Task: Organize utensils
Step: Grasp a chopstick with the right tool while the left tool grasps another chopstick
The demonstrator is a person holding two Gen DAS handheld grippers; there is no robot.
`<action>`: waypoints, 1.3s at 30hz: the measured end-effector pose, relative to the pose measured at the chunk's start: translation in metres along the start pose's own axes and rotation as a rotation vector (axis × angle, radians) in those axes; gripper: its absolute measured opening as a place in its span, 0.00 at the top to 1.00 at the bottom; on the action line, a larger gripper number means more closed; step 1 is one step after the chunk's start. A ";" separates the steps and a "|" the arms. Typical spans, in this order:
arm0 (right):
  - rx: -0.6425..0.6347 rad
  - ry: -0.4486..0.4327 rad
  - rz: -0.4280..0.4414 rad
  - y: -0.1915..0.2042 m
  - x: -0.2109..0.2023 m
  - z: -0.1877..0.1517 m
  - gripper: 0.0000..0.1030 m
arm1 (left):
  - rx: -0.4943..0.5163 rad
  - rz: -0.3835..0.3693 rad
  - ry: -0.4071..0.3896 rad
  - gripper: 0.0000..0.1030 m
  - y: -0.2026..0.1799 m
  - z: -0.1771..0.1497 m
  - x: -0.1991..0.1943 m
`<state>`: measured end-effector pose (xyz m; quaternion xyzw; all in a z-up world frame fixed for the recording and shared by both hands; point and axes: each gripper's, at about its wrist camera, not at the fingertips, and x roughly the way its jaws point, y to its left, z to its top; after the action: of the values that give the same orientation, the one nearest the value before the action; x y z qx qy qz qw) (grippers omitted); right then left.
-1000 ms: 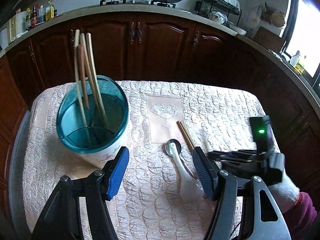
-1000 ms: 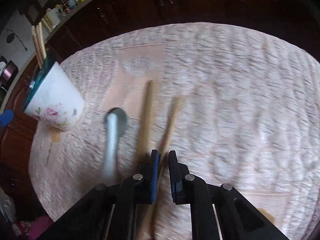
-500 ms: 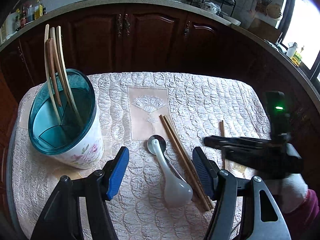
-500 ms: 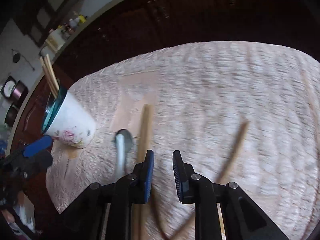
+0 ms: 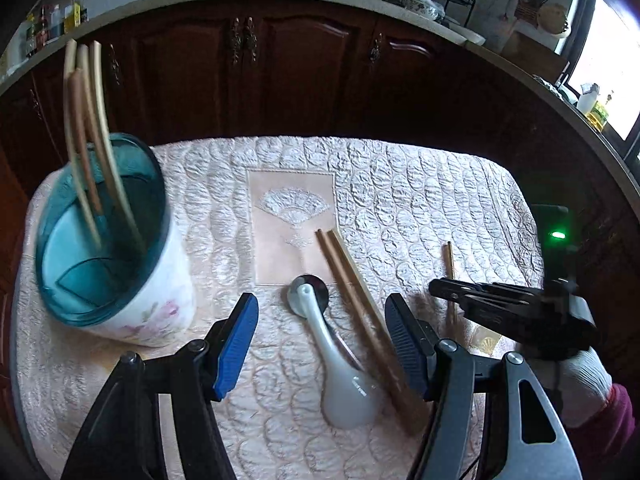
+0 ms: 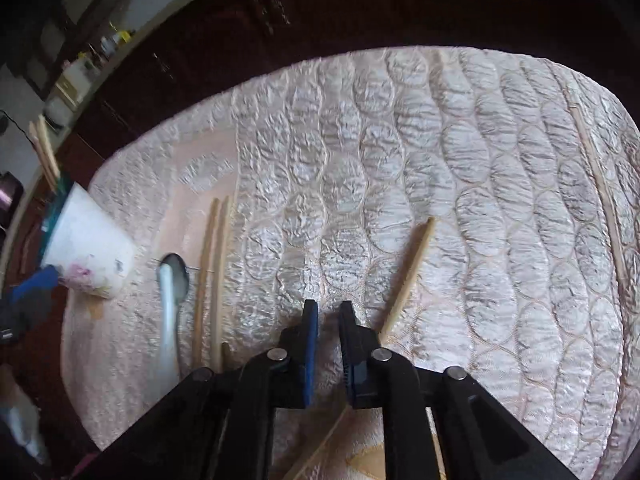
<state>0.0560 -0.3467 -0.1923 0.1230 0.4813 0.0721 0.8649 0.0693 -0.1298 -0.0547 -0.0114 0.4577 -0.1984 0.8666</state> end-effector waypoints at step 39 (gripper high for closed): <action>0.162 0.007 0.056 -0.059 0.024 0.032 0.89 | 0.043 0.152 0.216 0.78 -0.017 0.060 0.154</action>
<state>0.0962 -0.4018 -0.2118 0.2054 0.4851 0.0575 0.8480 0.1886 -0.2102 -0.1376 0.0633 0.5438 -0.1418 0.8247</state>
